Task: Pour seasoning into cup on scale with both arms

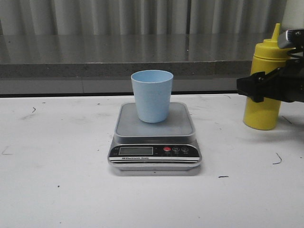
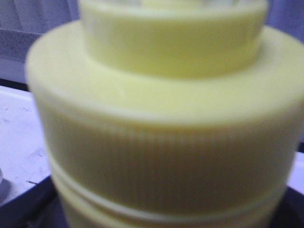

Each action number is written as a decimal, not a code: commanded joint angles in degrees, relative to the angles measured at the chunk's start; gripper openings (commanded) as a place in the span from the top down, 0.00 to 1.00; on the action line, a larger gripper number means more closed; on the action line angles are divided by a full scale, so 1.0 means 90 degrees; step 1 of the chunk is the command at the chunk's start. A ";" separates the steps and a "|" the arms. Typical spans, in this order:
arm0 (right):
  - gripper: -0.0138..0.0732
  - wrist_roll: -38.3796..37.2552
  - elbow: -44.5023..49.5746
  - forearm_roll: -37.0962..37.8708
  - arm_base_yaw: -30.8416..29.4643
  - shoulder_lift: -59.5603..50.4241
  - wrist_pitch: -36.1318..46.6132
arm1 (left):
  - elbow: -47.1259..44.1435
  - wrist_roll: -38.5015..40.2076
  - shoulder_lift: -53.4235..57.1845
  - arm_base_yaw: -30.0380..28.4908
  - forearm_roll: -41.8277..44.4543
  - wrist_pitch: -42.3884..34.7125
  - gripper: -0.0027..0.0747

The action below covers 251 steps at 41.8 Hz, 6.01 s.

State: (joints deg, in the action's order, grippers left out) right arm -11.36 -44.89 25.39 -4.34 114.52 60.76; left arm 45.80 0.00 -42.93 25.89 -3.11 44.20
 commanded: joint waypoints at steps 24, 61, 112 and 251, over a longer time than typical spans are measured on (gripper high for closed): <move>0.10 -0.0650 0.0955 -0.0391 0.0222 -0.2382 -0.2629 | 0.0161 0.0000 0.0032 -0.0002 -0.0054 -0.0449 0.40; 0.10 0.1262 0.0021 -0.2886 0.2137 -0.5916 -1.0857 | 0.0161 0.0000 0.0032 -0.0002 -0.0054 -0.0449 0.40; 0.52 0.1515 0.0218 -0.3170 0.2137 -0.9858 -1.2110 | 0.0161 0.0000 0.0032 -0.0002 -0.0054 -0.0551 0.56; 0.92 0.1515 0.0218 -0.3170 0.2137 -0.9858 -1.2178 | -0.5274 0.0610 0.4919 -0.2732 0.0424 -0.5356 0.99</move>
State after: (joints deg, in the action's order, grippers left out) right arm 1.75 -41.38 -3.61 14.88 25.39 -52.35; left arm -0.14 4.91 0.33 0.85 0.81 0.69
